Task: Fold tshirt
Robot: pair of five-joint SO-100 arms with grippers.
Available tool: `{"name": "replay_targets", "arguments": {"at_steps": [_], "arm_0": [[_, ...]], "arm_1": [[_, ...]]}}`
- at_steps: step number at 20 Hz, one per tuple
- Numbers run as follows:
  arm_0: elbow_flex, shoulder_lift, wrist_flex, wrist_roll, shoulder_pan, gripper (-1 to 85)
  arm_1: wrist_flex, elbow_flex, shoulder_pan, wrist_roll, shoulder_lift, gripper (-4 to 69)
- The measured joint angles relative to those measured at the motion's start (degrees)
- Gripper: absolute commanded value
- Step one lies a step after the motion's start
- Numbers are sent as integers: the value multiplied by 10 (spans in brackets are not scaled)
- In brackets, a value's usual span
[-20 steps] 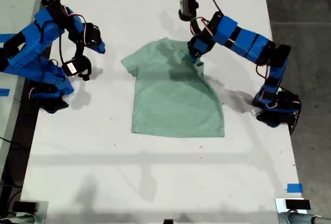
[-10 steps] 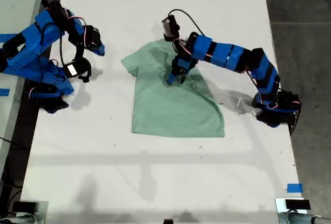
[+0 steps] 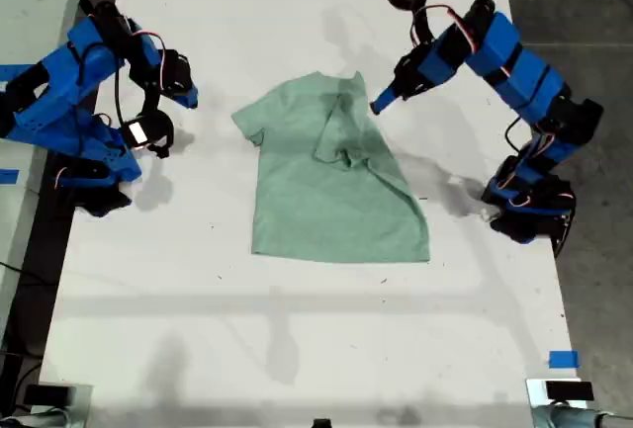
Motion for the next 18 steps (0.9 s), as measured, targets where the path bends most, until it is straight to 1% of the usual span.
{"name": "replay_targets", "arguments": {"at_steps": [2,3,4,6,7,8,11,12,14,18], "arm_0": [[-46,-31,8,11,0,7],[-67,-51,10,24,0,51],[-92,-76,12,33,0,133],[-124,-108,14,40,-4,195],[-128,-123,11,47,-5,266],[-130,-141,2,56,-5,294],[-130,-208,-50,73,-10,338],[-125,-240,-61,75,-13,341],[-113,-296,-112,89,-18,345],[-111,-404,-171,90,-25,350]], "arm_1": [[0,64,-5,6,50,243],[0,90,-5,11,67,242],[0,110,-4,16,79,241],[0,136,-11,24,104,236],[0,146,-16,26,117,234],[0,156,-18,28,132,231],[-1,185,-18,35,171,227],[-1,193,-20,37,179,226],[-1,207,-24,40,197,225],[-10,232,-25,41,234,221]]}}
